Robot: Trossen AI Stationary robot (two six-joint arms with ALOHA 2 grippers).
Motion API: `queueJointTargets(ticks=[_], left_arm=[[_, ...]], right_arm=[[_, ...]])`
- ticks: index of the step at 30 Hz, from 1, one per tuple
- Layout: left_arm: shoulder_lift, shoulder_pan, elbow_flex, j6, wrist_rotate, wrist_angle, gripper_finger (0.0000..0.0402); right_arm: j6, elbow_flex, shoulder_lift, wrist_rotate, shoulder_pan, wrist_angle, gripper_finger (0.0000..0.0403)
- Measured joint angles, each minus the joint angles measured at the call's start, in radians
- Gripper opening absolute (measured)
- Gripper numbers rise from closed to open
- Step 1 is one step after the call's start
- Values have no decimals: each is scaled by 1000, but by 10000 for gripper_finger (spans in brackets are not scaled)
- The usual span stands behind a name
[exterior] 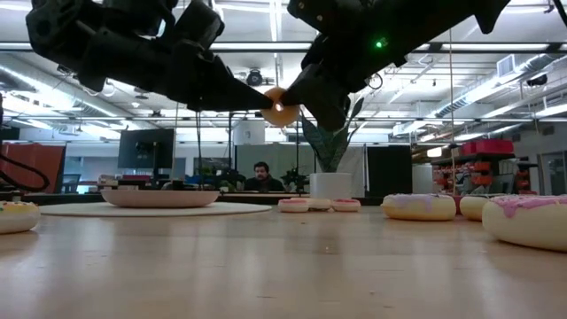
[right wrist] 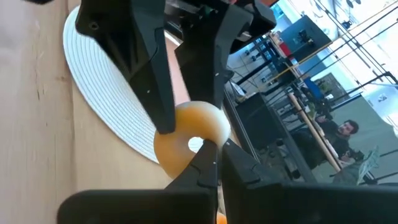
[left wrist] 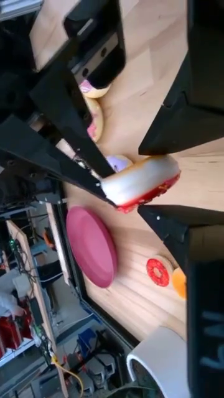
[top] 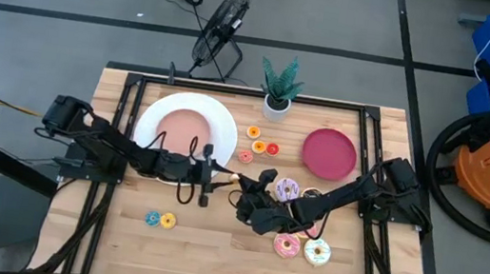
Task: Pick & Place donuts
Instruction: Put the bottom small red donut on the red plate
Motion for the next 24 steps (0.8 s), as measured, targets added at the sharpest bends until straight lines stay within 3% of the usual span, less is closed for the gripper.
queueJointTargets(ticks=[6, 11, 14, 17, 21, 24], left_arm=[[10, 0, 0, 43, -3, -4, 83], [10, -9, -1, 98, -2, -19, 17], [10, -28, -1, 170, -22, -48, 13], [10, -65, 0, 277, -137, -77, 13], [11, -132, 0, 455, -324, -99, 12], [26, -175, 0, 580, -412, -97, 12]], right_arm=[[-12, 0, 0, -8, 0, 16, 1], [6, 0, 0, -84, 0, 14, 25], [9, 0, -7, -126, 12, -24, 53], [96, 0, -65, -237, 23, -158, 93], [365, -1, -168, -523, -12, -374, 154], [542, -39, -206, -641, -57, -368, 191]])
